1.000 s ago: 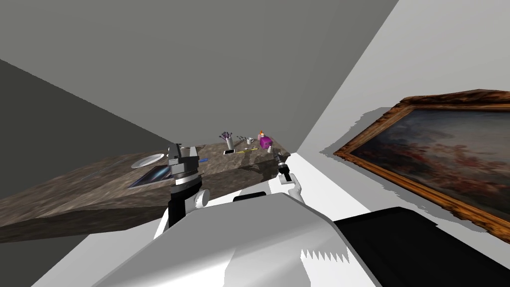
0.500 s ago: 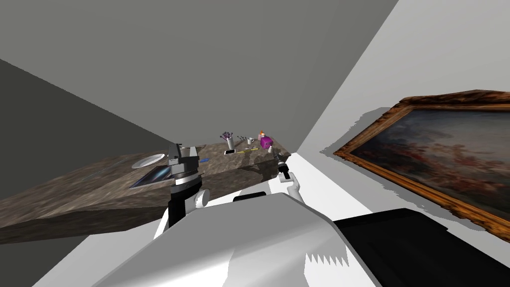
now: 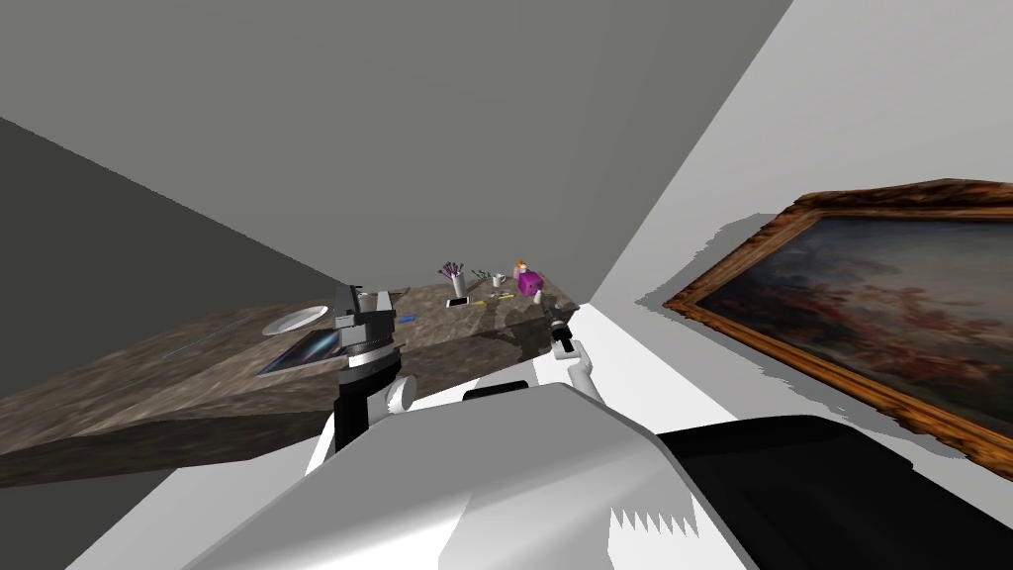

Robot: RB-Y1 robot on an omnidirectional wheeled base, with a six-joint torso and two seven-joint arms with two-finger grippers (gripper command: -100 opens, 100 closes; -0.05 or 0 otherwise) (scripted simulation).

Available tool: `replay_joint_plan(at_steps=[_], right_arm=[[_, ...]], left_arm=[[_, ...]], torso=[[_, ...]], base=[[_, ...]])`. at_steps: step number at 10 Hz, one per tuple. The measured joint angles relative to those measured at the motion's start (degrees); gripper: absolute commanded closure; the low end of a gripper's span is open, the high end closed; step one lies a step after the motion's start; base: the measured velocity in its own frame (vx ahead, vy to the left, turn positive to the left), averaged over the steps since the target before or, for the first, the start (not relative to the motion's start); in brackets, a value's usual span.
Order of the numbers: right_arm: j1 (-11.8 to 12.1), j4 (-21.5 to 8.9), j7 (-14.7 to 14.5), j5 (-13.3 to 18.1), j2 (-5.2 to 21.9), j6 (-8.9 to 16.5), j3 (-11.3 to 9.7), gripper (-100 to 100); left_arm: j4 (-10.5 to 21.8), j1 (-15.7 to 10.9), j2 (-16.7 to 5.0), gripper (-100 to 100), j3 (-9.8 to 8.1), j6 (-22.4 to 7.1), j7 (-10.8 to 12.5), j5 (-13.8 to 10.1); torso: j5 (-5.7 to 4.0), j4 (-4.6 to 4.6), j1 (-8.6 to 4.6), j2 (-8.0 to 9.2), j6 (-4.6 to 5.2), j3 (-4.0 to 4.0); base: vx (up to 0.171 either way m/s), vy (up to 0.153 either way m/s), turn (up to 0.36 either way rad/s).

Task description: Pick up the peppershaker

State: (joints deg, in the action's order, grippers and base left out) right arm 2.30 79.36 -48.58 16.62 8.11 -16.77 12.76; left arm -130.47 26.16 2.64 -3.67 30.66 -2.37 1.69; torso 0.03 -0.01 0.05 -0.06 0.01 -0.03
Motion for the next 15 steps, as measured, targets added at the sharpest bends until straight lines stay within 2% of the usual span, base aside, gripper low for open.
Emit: replay_joint_plan(at_steps=[5, 10, 15], right_arm=[[-3.8, -5.07, -6.83, 0.78, 0.11, 1.88, 2.08, -100], [-7.86, -10.82, -13.85, 1.56, -0.62, 3.04, 4.55, -100], [-11.47, -15.19, -20.78, 2.15, -1.56, 4.58, 6.67, -100]], left_arm=[[0.0, 0.0, 0.0, 0, 0.0, 0.0, 0.0, 0.0], [0.0, 0.0, 0.0, 0, 0.0, 0.0, 0.0, 0.0], [0.0, 0.0, 0.0, 0, 0.0, 0.0, 0.0, 0.0]], torso=[[0.0, 0.0, -0.01, -0.03, 0.0, -0.02], [0.0, -0.02, -0.01, -0.09, 0.0, -0.05], [-0.01, -0.02, -0.05, -0.08, 0.0, -0.05]], base=[[0.015, 0.014, 0.0], [0.025, 0.012, 0.003], [0.035, 0.004, 0.006]])
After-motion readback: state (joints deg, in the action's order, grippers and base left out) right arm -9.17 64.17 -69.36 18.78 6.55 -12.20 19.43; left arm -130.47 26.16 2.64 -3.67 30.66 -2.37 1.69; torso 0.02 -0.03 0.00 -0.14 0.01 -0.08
